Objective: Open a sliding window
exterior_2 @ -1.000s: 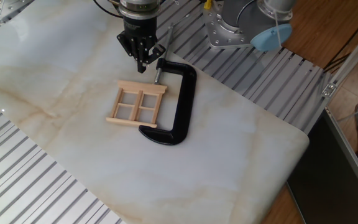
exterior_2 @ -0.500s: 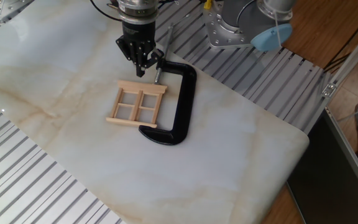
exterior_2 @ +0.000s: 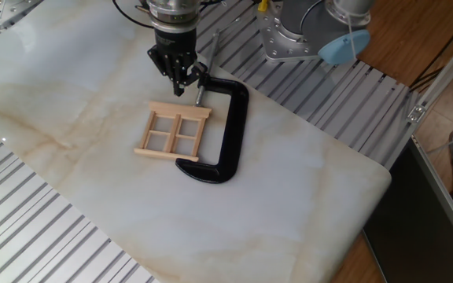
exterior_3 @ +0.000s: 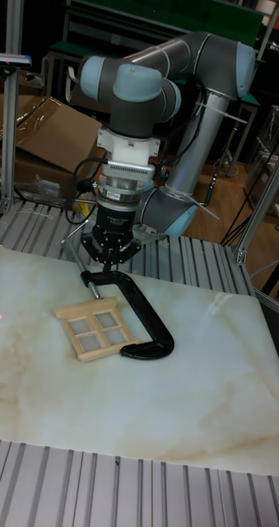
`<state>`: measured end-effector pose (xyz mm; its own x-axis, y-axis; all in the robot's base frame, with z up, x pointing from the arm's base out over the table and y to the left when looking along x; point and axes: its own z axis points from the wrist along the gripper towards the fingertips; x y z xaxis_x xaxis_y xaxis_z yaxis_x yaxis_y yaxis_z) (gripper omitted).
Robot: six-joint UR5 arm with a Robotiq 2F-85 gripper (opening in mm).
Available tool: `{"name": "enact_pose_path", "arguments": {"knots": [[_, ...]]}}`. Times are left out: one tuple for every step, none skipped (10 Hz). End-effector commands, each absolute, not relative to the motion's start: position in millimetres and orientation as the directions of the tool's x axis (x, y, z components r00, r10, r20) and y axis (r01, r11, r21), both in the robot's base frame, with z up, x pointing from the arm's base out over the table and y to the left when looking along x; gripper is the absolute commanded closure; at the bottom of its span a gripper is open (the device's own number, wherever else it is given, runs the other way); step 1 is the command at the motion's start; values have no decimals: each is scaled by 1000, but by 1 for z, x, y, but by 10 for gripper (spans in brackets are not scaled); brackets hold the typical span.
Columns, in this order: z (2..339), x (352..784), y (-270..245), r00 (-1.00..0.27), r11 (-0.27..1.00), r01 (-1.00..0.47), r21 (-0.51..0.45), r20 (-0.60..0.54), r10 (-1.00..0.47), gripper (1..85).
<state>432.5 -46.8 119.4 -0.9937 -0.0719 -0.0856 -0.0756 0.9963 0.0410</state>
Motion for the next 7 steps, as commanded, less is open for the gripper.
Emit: {"name": "enact_pose_path", "arguments": {"knots": [[120,406,-49,-999,999,29,39,23,28,850],[120,410,-47,-1000,998,30,47,8,30,850],[120,417,-48,-999,998,31,46,-20,32,850],[120,423,-53,-999,1000,11,24,-44,12,850],[120,428,-56,-998,1000,-11,14,-64,-10,850],[119,435,-58,-996,1000,-26,7,-81,-25,850],[104,455,-66,-995,999,-41,-1,-88,-41,850]]}}
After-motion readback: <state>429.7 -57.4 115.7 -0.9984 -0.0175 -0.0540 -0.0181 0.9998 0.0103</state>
